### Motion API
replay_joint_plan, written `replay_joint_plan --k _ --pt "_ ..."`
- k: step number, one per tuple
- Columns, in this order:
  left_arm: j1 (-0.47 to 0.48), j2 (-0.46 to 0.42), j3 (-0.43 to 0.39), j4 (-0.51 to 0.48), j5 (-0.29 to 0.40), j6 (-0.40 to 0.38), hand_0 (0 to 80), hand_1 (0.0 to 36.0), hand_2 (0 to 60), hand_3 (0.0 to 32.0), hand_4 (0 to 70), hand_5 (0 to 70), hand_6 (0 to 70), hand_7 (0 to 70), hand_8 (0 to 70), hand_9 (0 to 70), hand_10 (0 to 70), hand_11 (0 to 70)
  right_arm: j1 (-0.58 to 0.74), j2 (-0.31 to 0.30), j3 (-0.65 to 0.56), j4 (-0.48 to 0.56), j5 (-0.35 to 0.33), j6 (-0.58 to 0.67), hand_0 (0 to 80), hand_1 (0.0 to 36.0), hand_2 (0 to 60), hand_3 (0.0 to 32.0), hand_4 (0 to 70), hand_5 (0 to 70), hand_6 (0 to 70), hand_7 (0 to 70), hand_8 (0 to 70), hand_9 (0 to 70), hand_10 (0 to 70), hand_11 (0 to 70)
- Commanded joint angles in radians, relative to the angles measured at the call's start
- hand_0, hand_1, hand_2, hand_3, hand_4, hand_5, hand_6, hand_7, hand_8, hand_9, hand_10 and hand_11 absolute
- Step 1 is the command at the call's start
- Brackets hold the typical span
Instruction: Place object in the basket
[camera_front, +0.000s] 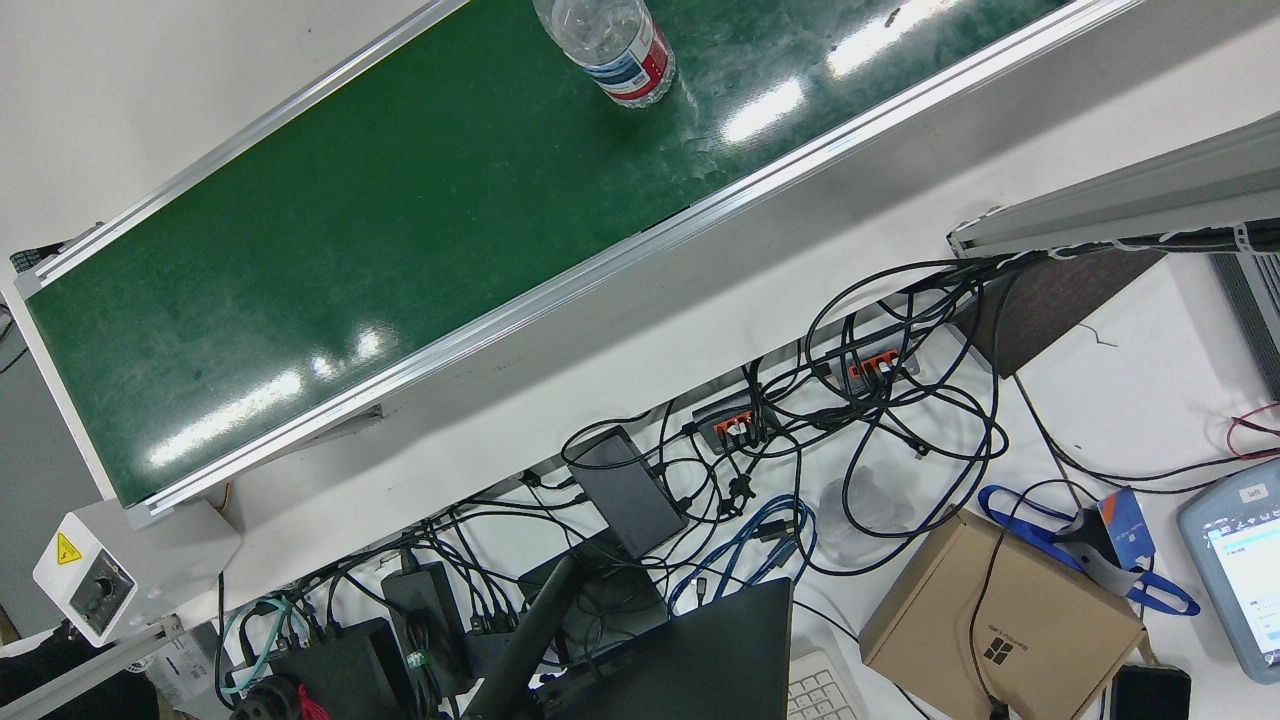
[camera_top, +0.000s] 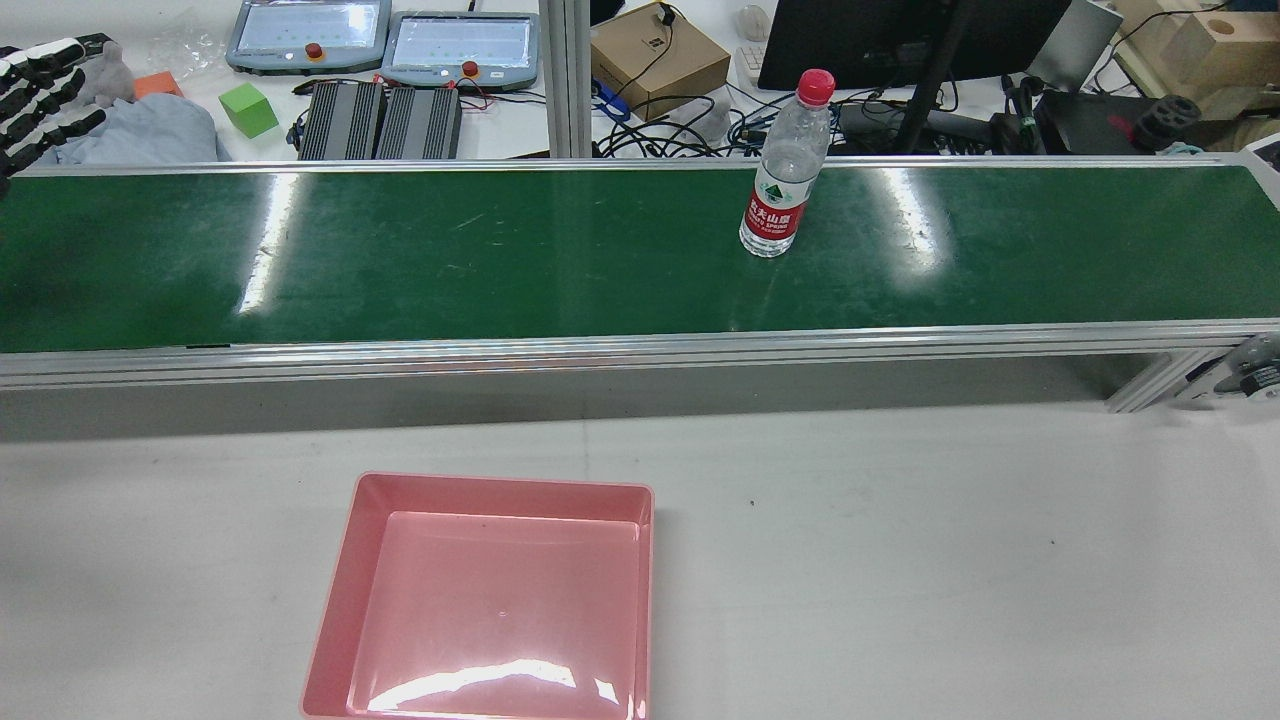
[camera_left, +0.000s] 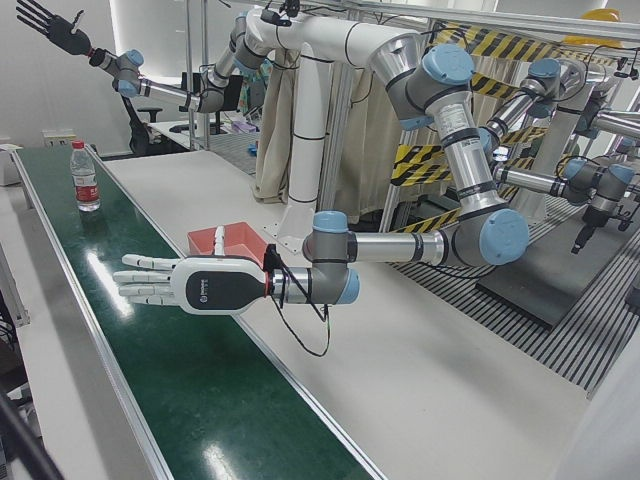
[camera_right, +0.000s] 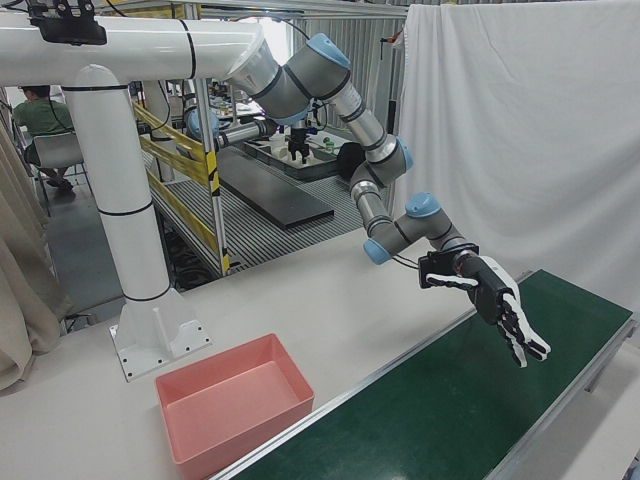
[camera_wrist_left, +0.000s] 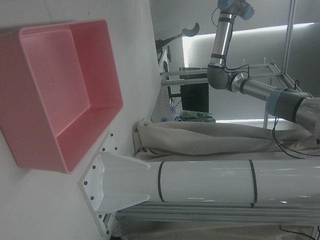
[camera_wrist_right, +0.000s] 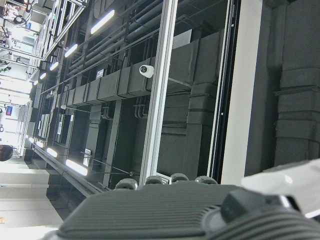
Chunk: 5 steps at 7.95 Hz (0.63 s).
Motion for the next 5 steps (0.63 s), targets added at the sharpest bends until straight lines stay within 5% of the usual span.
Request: replay_joint_plan --k 1,5 --pt "0.001 0.0 0.001 0.0 -0.002 0.0 49.1 6.7 0.0 0.0 10.8 11.9 2.0 0.0 2.3 0.4 6.1 10.0 0.0 0.0 0.0 0.0 0.0 0.0 0.0 0.0 0.0 0.0 0.0 0.0 0.0 0.0 0.0 0.0 0.0 0.0" --pt "0.004 0.003 0.004 0.0 -0.005 0.011 49.3 6.8 0.0 0.0 10.8 11.4 2.1 0.0 2.2 0.3 6.4 10.4 0.0 0.0 0.0 0.0 0.0 0.0 0.0 0.0 0.0 0.0 0.0 0.0 0.0 0.0 0.0 0.0 0.0 0.0"
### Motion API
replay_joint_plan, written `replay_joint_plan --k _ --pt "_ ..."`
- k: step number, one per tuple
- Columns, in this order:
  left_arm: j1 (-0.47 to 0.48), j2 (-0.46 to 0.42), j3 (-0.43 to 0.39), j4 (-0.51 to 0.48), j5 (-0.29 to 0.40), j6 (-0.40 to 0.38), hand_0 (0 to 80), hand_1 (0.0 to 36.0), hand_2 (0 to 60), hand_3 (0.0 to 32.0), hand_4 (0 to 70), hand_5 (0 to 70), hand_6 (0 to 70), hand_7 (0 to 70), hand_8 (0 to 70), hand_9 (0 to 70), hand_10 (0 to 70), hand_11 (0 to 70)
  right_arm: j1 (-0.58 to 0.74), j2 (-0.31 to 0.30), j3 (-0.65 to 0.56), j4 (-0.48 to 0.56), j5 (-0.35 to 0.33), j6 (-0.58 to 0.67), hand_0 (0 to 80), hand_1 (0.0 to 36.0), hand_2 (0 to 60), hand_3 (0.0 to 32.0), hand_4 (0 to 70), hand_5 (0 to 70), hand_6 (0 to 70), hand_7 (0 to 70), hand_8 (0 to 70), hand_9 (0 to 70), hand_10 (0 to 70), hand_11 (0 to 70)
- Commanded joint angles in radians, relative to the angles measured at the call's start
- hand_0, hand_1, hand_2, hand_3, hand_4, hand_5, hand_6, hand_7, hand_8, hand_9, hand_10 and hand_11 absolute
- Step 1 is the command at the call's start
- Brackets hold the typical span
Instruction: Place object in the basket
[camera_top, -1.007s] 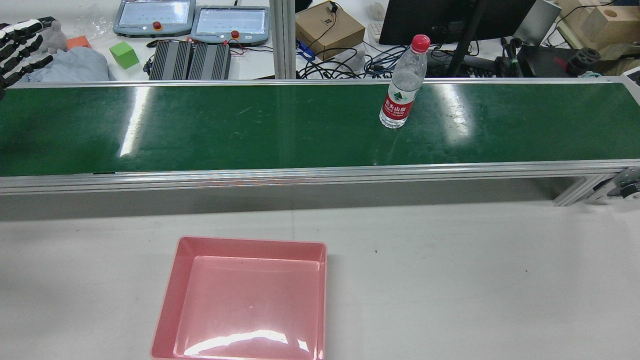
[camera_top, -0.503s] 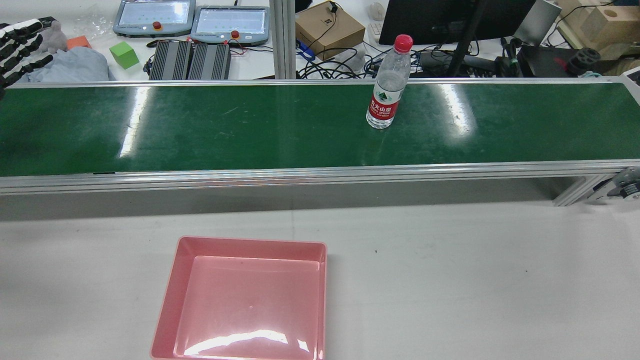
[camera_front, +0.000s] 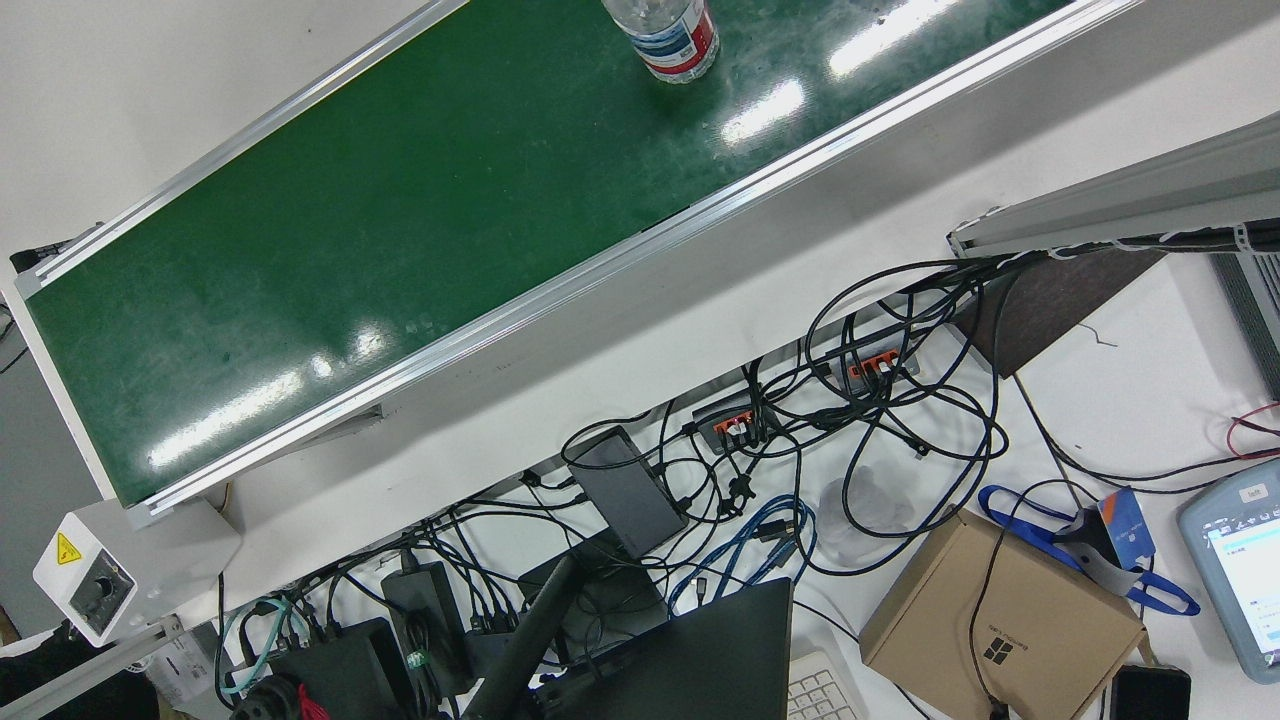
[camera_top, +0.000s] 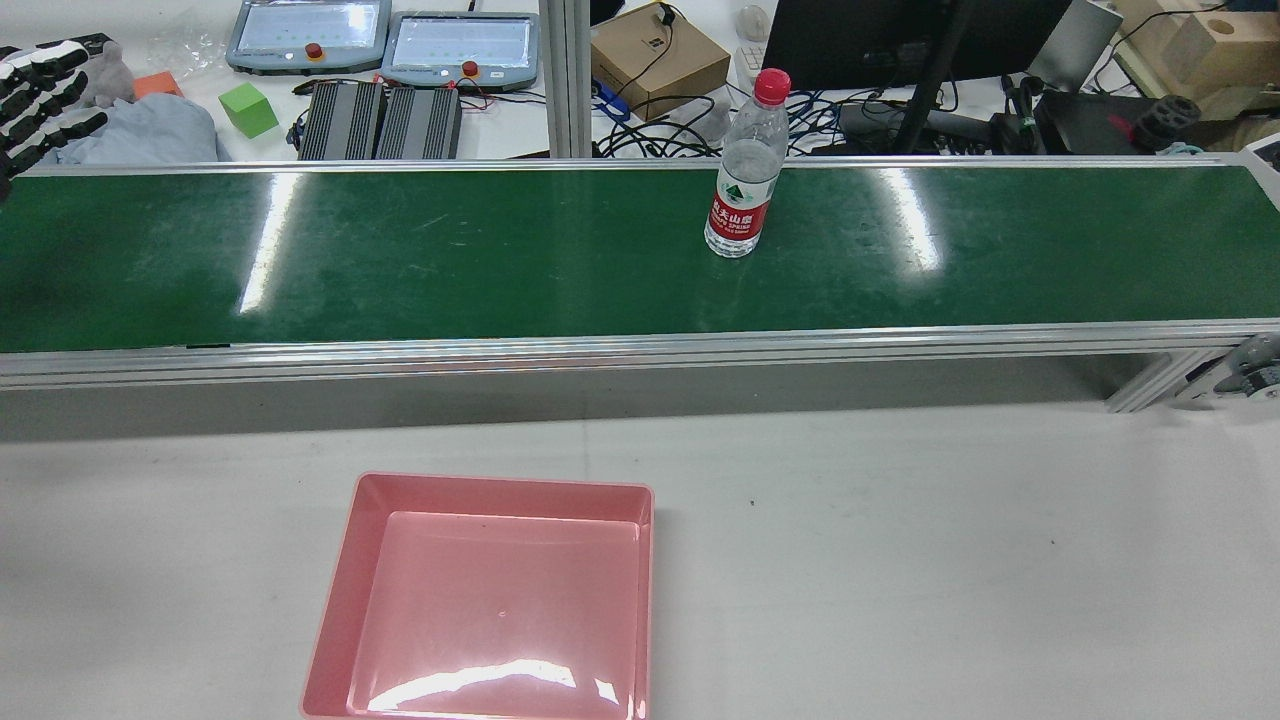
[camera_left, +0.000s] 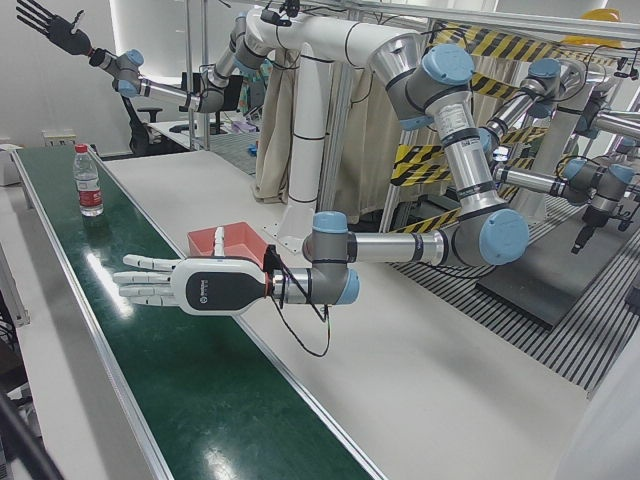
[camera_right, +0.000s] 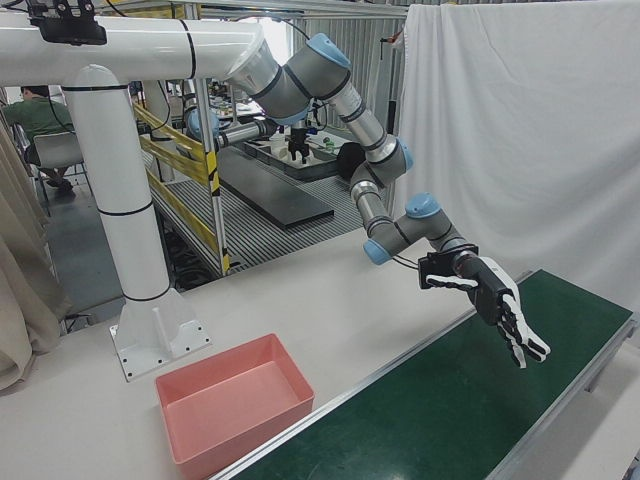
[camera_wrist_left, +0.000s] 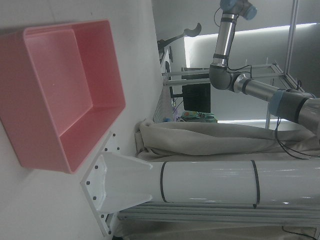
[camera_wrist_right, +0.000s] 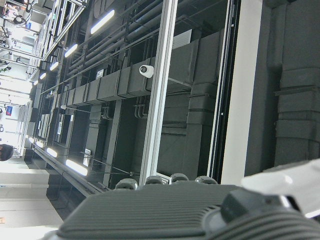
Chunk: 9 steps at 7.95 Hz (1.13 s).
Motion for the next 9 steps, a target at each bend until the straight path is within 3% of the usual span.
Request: replay_joint_plan --k 1,9 --pt "0.006 0.003 0.001 0.002 -0.003 0.005 49.3 6.7 0.0 0.0 11.0 11.7 2.2 0.0 2.2 0.3 6.5 10.5 0.0 0.0 0.0 0.0 0.0 0.0 0.0 0.0 0.0 0.0 0.0 0.0 0.0 0.0 0.0 0.0 0.0 0.0" --pt "0.002 -0.006 0.024 -0.012 -0.003 -0.014 49.3 6.5 0.0 0.0 9.1 10.9 0.5 0.0 0.0 0.0 6.5 10.6 0.0 0.0 0.0 0.0 0.0 0.0 0.0 0.0 0.0 0.0 0.0 0.0 0.0 0.0 0.0 0.0 0.0 0.0"
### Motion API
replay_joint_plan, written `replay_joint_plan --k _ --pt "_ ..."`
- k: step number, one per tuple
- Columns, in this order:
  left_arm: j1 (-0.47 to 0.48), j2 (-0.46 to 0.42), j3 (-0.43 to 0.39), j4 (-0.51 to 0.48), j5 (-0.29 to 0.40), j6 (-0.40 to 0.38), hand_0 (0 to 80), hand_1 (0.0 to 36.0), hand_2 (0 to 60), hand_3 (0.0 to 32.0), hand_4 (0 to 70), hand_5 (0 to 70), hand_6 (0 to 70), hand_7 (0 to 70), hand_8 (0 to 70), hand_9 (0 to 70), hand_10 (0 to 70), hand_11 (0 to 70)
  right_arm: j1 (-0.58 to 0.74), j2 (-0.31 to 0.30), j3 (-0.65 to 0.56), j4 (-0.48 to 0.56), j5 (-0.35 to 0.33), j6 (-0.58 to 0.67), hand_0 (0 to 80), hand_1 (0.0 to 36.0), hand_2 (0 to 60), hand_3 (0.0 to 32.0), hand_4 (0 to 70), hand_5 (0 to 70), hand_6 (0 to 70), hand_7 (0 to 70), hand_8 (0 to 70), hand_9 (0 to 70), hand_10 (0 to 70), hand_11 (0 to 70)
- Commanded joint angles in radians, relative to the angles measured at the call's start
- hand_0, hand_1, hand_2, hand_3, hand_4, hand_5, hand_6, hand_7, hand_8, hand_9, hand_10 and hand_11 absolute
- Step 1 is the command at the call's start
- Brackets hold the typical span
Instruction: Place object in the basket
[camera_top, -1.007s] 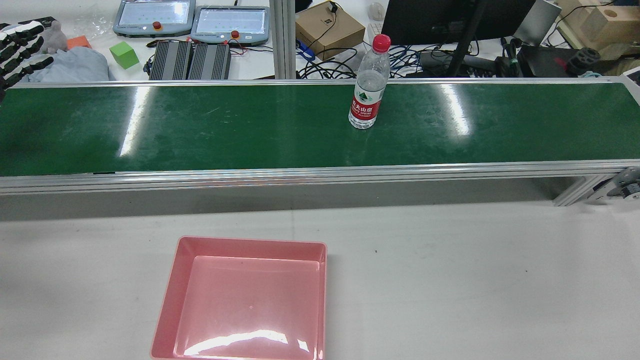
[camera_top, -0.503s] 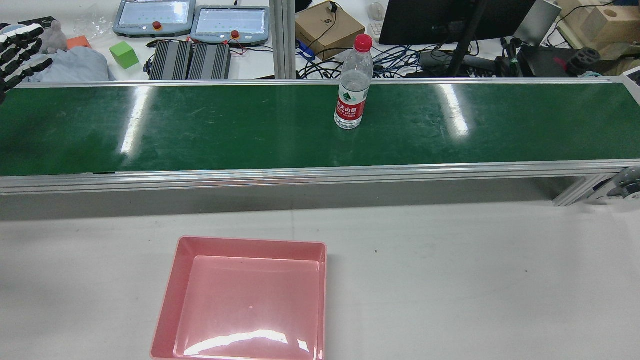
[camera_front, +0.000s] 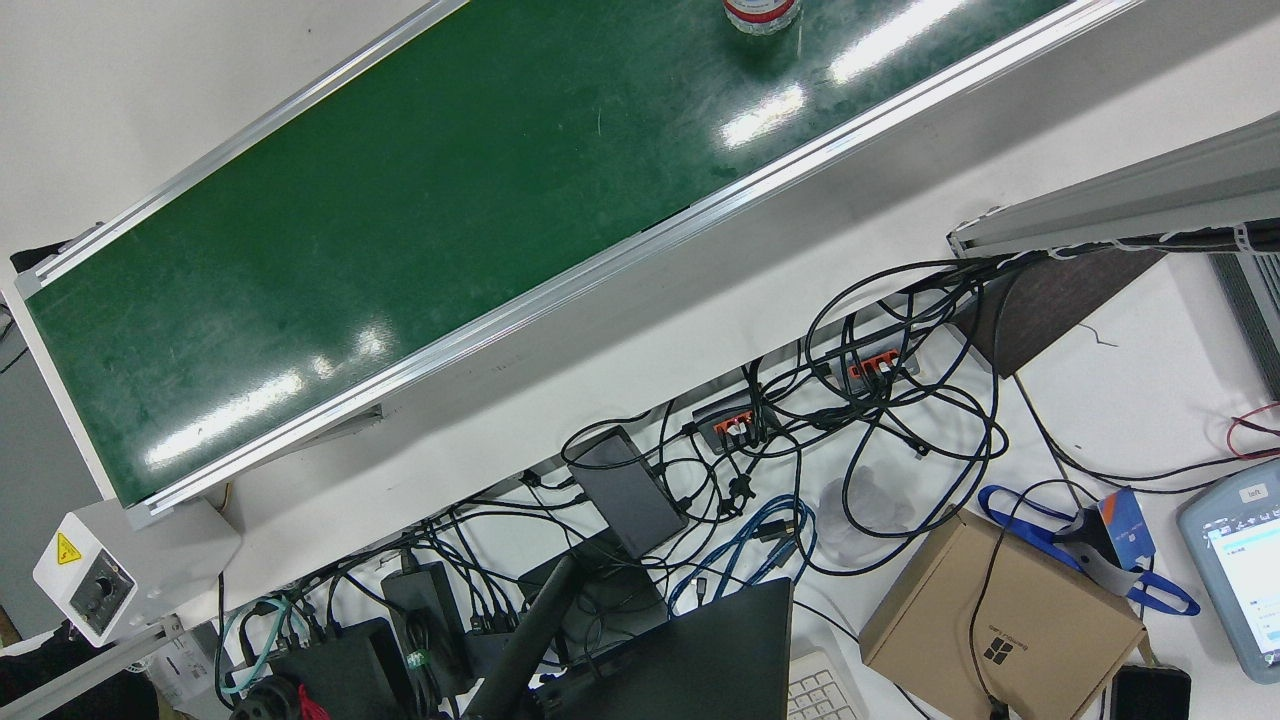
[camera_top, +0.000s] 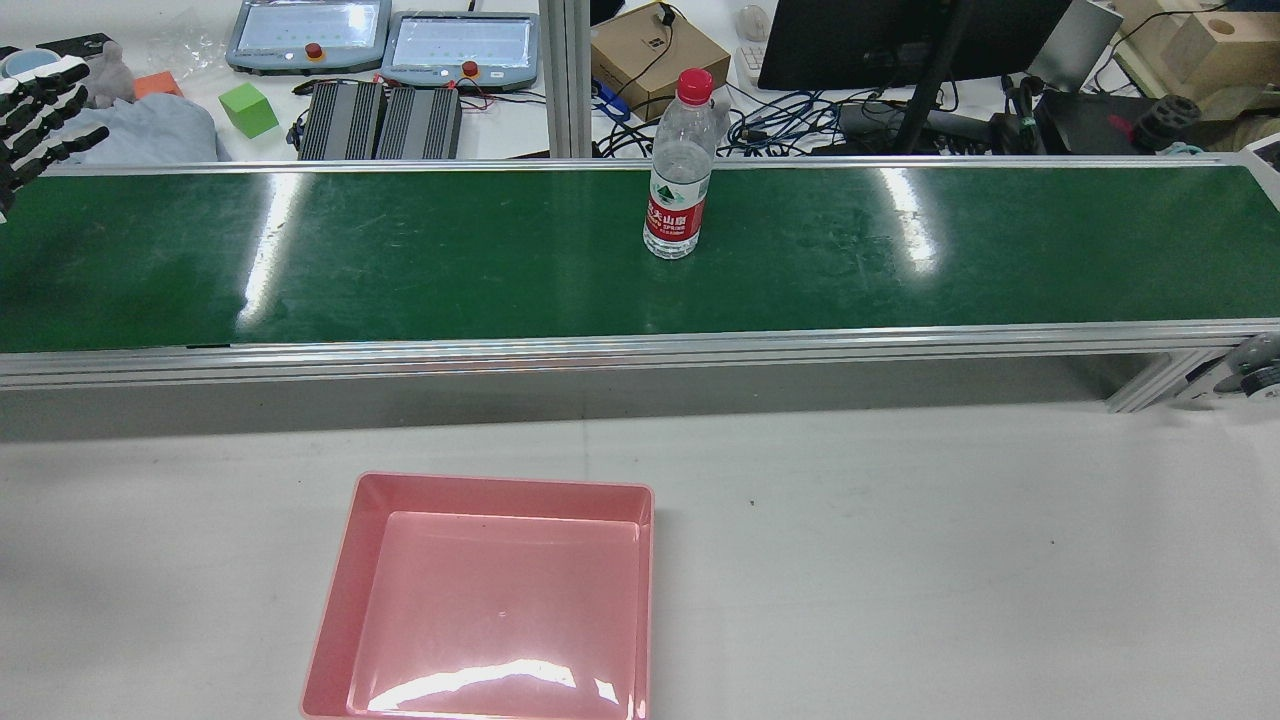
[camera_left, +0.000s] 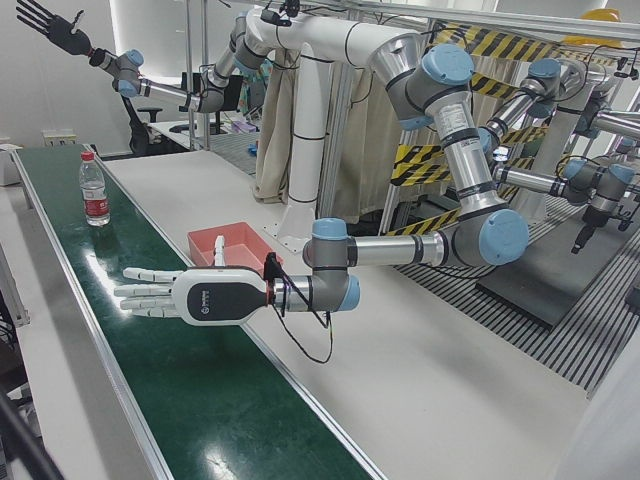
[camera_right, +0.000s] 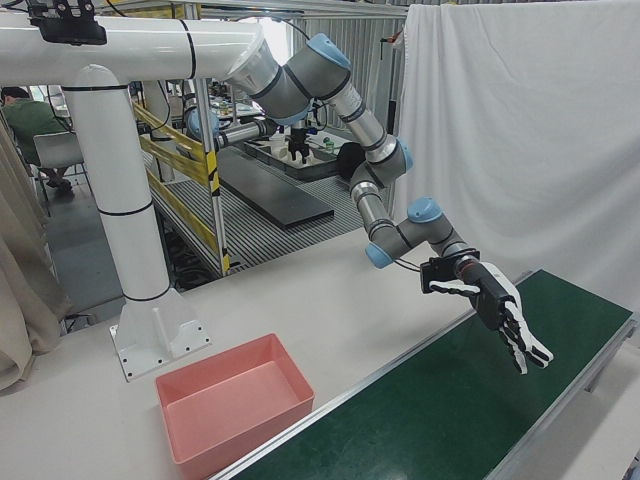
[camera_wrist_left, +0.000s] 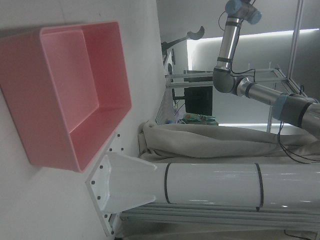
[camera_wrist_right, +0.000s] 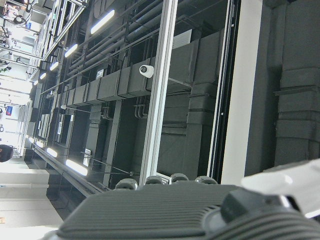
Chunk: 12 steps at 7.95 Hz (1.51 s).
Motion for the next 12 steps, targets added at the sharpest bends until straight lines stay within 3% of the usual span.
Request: replay_joint_plan --k 1,5,7,9,10,12 --pt "-0.003 -0.007 -0.019 -0.001 0.001 -0.027 49.3 6.6 0.0 0.0 9.2 11.3 0.8 0.0 0.9 0.0 6.0 9.9 0.0 0.0 0.001 0.0 0.0 0.0 0.0 0.0 0.0 0.0 0.0 0.0 0.0 0.0 0.0 0.0 0.0 0.0" --pt "0.001 -0.047 -0.022 0.06 -0.002 -0.016 49.1 5.6 0.0 0.0 9.7 11.1 0.2 0.0 1.0 0.0 5.5 9.0 0.0 0.0 0.001 0.0 0.0 0.0 0.0 0.0 0.0 0.0 0.0 0.0 0.0 0.0 0.0 0.0 0.0 0.0" --pt "0.048 -0.059 -0.025 0.077 -0.052 -0.012 49.8 5.7 0.0 0.8 11.6 10.7 0.6 0.0 2.2 0.1 6.0 9.8 0.0 0.0 0.001 0.0 0.0 0.0 0.0 0.0 0.0 0.0 0.0 0.0 0.0 0.0 0.0 0.0 0.0 0.0" --pt "0.113 -0.129 -0.023 0.119 -0.1 0.039 49.8 5.0 0.0 1.0 11.5 10.4 0.4 0.0 2.3 0.3 5.6 9.2 0.0 0.0 0.001 0.0 0.0 0.0 0.0 0.0 0.0 0.0 0.0 0.0 0.0 0.0 0.0 0.0 0.0 0.0" --pt "0.115 -0.173 -0.025 0.158 -0.102 0.051 50.3 5.5 0.0 0.4 11.2 10.4 0.7 0.0 2.4 0.5 5.6 9.3 0.0 0.0 0.001 0.0 0.0 0.0 0.0 0.0 0.0 0.0 0.0 0.0 0.0 0.0 0.0 0.0 0.0 0.0" --pt "0.116 -0.197 -0.019 0.177 -0.103 0.053 54.4 10.3 0.0 0.0 11.2 12.1 1.8 0.0 2.7 0.9 6.3 10.7 0.0 0.0 0.001 0.0 0.0 0.0 0.0 0.0 0.0 0.0 0.0 0.0 0.0 0.0 0.0 0.0 0.0 0.0"
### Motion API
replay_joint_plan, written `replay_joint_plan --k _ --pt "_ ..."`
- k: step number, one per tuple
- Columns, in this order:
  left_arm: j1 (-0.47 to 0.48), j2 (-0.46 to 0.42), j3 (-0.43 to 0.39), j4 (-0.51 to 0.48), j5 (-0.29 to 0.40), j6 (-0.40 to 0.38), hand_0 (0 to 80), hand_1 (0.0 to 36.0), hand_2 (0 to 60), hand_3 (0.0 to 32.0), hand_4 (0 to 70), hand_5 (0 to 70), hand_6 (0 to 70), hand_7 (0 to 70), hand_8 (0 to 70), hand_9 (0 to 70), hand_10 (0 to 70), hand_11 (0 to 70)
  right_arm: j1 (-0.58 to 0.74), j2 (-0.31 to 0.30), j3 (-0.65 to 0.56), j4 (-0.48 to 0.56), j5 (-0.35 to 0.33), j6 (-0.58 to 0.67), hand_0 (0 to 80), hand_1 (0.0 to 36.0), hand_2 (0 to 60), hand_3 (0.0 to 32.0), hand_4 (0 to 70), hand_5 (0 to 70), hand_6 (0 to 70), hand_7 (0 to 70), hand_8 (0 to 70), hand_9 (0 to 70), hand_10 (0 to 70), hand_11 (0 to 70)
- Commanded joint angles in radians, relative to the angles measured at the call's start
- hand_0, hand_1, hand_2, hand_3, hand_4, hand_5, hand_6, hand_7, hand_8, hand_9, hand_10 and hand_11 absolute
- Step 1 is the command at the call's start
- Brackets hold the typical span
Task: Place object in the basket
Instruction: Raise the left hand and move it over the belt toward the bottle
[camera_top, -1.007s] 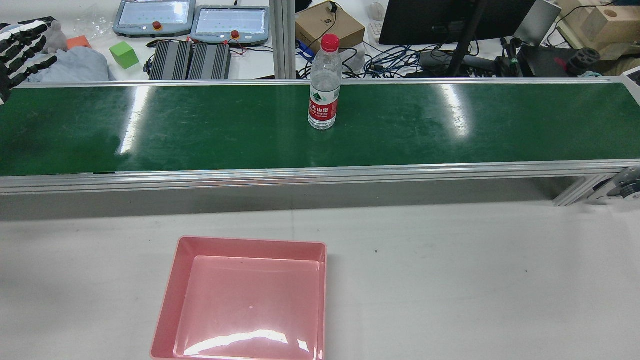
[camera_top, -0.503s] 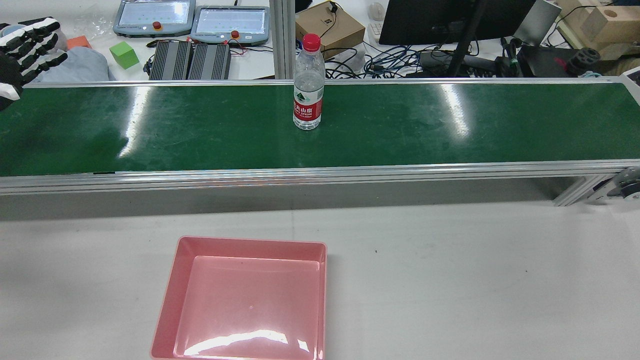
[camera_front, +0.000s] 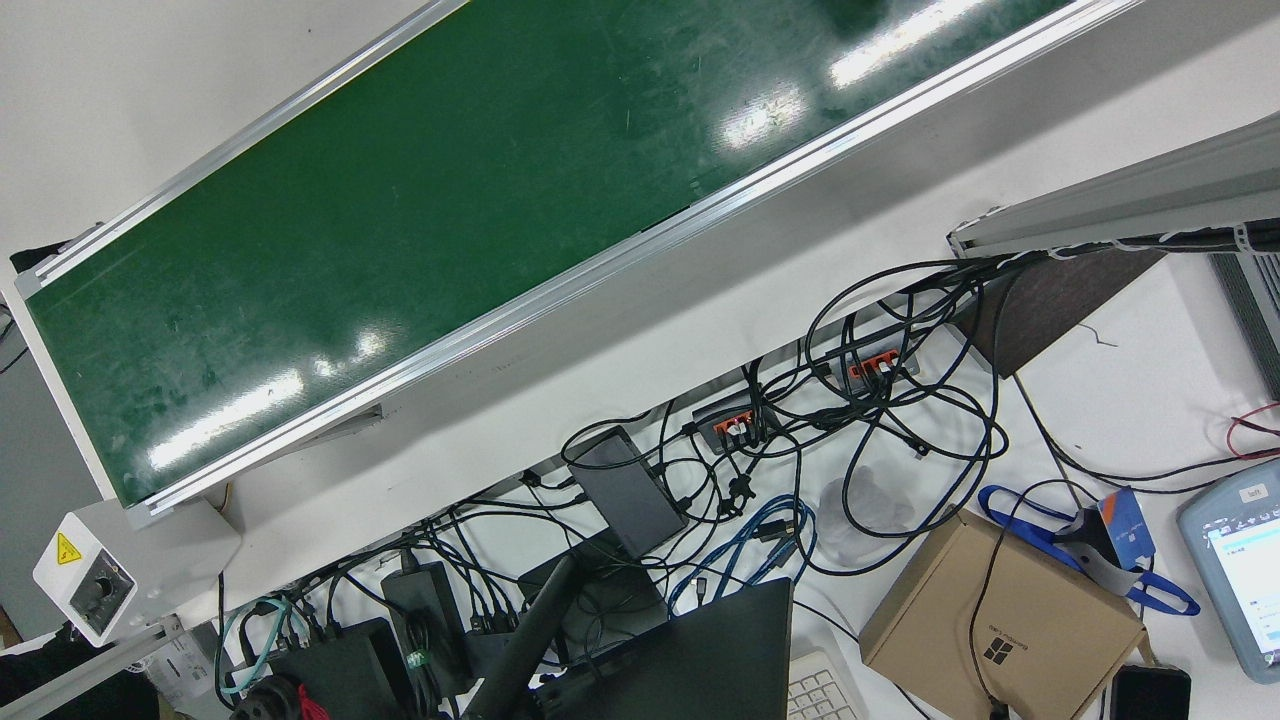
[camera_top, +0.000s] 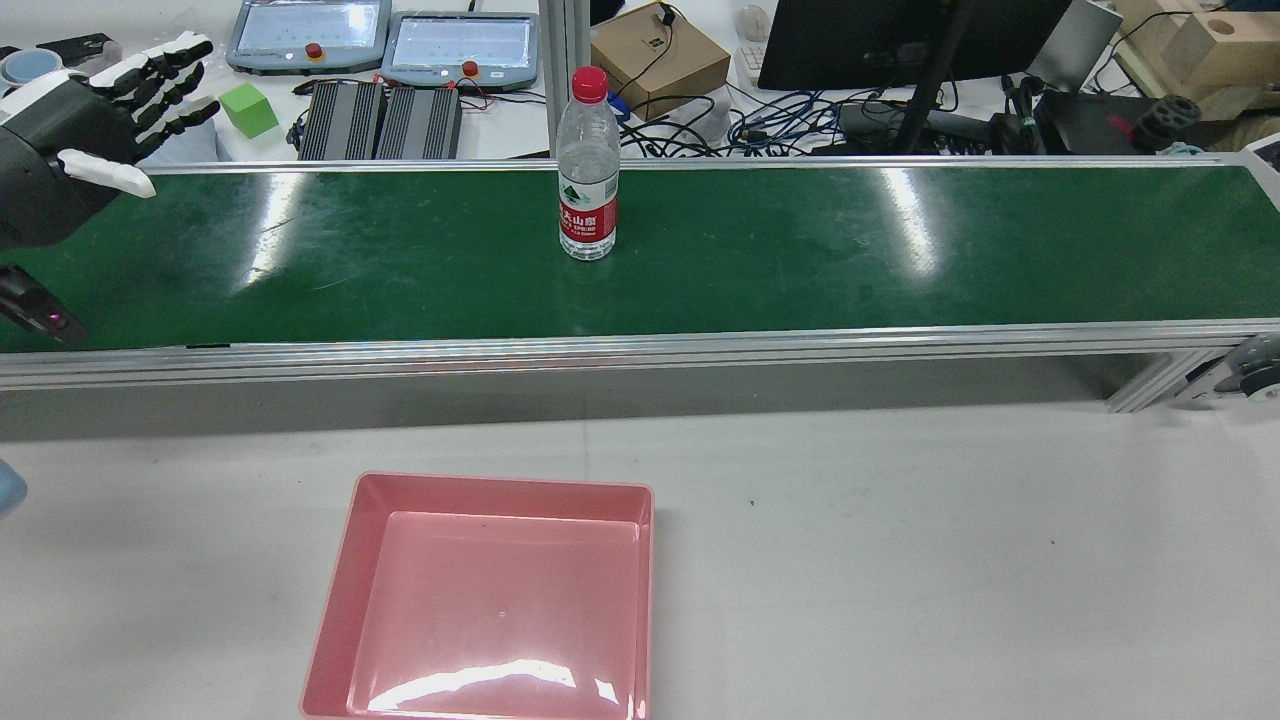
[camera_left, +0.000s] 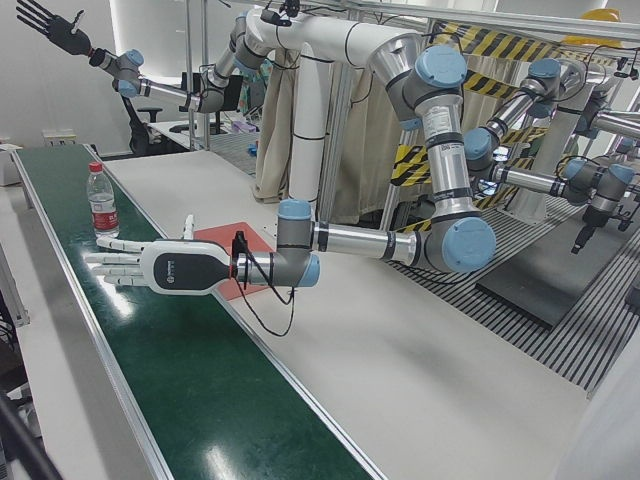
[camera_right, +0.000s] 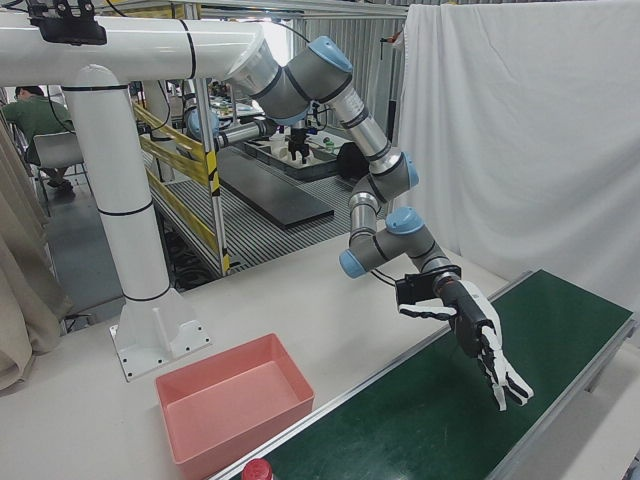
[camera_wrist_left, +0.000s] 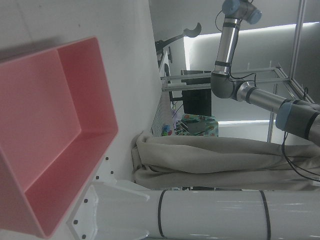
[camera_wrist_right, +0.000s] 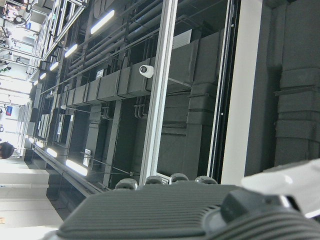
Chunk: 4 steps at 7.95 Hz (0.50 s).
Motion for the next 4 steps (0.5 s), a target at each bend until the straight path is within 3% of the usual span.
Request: replay_joint_plan --k 1,2,4 --pt "0.061 -0.034 0.011 0.031 -0.018 0.01 55.5 10.7 0.0 0.0 11.2 11.9 1.8 0.0 2.7 0.8 6.4 10.9 0.0 0.0 0.0 0.0 0.0 0.0 0.0 0.0 0.0 0.0 0.0 0.0 0.0 0.0 0.0 0.0 0.0 0.0" --pt "0.099 -0.03 0.011 0.031 -0.077 0.01 52.9 8.6 0.0 0.0 8.9 10.7 0.7 0.0 1.6 0.3 5.6 9.7 0.0 0.0 0.0 0.0 0.0 0.0 0.0 0.0 0.0 0.0 0.0 0.0 0.0 0.0 0.0 0.0 0.0 0.0" --pt "0.132 -0.043 0.015 0.032 -0.101 0.024 51.2 7.0 0.0 0.0 9.1 11.0 1.0 0.0 1.3 0.3 5.5 9.4 0.0 0.0 0.0 0.0 0.0 0.0 0.0 0.0 0.0 0.0 0.0 0.0 0.0 0.0 0.0 0.0 0.0 0.0"
